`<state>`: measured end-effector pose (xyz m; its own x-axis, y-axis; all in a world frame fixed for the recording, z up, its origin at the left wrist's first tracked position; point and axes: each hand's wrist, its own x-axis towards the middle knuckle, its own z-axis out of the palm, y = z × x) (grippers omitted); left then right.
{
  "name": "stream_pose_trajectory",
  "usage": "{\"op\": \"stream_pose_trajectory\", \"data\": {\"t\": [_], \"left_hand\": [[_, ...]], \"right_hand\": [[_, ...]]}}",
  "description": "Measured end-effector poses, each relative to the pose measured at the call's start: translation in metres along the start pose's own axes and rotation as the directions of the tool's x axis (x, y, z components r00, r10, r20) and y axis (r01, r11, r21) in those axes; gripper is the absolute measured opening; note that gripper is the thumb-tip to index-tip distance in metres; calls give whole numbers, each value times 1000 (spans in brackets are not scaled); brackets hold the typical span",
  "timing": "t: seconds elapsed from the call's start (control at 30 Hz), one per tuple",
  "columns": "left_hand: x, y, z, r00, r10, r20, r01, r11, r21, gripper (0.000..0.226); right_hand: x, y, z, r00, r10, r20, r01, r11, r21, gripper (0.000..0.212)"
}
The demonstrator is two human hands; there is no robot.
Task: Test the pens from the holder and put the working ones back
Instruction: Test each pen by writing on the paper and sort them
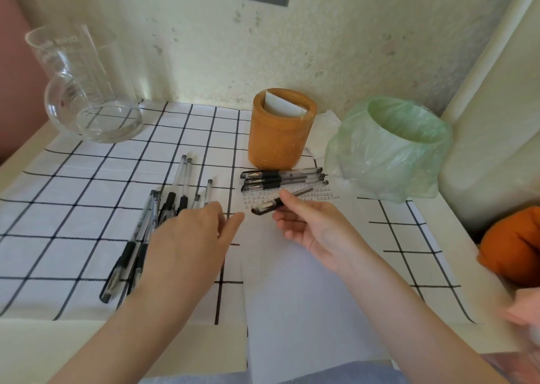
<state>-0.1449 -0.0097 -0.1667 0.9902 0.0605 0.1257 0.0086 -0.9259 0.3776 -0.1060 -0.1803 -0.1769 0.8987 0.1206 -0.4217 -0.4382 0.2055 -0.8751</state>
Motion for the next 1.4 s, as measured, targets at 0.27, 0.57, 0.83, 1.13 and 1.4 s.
{"op": "stream_pose_trajectory", "data": {"t": [0.27,0.57,0.83,1.13,1.4], "left_hand": [[-4,-13,2,999,-36,27,24,930,367,40],[-7,-12,4,994,-57,96,8,896,444,30],[-4,-6,0,992,-91,85,55,933,355,20],[-6,3,-4,999,-8,49,10,999,-44,16],[-8,9,5,992,81,96,-48,951,-307,14]], "right_hand": [[8,-13,-4,997,-29,-72,26,999,-42,40],[4,-21,-9,990,-134,-50,121,970,-211,24],[4,-15,-10,992,-116,-51,96,949,-299,24],[12,-10,-11,948,-314,-50,265,868,-421,29],[12,-9,-16,933,-345,-101,268,855,-445,28]]}}
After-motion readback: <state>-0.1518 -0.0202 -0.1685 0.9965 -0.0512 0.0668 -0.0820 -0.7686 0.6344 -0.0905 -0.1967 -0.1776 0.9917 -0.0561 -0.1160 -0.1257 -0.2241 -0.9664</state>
